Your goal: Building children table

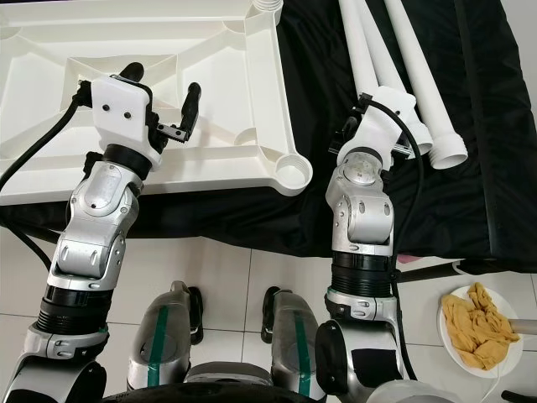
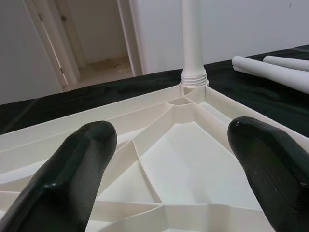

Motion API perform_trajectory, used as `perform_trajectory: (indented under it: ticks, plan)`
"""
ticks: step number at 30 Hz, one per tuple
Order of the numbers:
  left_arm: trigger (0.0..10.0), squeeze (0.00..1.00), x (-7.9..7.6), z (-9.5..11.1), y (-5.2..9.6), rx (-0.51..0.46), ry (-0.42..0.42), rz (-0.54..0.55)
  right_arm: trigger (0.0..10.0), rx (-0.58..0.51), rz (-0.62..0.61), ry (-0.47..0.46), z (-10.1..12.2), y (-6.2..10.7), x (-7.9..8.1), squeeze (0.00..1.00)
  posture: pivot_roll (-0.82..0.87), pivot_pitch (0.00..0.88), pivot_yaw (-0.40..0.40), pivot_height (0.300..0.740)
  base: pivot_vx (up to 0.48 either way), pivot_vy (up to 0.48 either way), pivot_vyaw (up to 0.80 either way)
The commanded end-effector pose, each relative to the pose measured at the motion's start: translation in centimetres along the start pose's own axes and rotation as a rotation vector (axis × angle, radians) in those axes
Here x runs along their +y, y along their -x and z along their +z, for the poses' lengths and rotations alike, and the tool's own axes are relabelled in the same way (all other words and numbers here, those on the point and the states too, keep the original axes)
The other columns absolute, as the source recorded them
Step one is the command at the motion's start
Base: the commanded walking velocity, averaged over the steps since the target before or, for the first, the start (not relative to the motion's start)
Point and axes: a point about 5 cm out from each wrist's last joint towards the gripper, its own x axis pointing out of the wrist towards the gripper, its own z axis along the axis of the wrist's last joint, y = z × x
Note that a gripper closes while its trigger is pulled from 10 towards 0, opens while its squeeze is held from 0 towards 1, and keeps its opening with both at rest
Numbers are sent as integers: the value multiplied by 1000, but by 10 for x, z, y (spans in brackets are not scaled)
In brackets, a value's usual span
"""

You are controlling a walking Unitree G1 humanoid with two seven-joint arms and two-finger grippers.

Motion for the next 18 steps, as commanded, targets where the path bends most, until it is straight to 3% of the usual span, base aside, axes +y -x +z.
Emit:
perform_trajectory:
  ticks: [1,9,12,18]
  plan:
    - [10000,0,-2,1,2,6,1,-12,10000,175,0,15,-34,-2,-3,0,74,134,-10,740,0,0,0]
    - [10000,0,-3,1,2,8,5,-14,10000,172,55,-35,-23,-1,1,0,65,142,-4,740,0,0,0]
    - [10000,0,-4,1,-1,8,8,-16,10000,198,98,-65,-10,-8,6,0,56,146,3,740,0,0,0]
    - [10000,0,-5,1,-3,4,12,-22,10000,186,126,-37,3,-20,12,0,42,152,10,740,0,0,0]
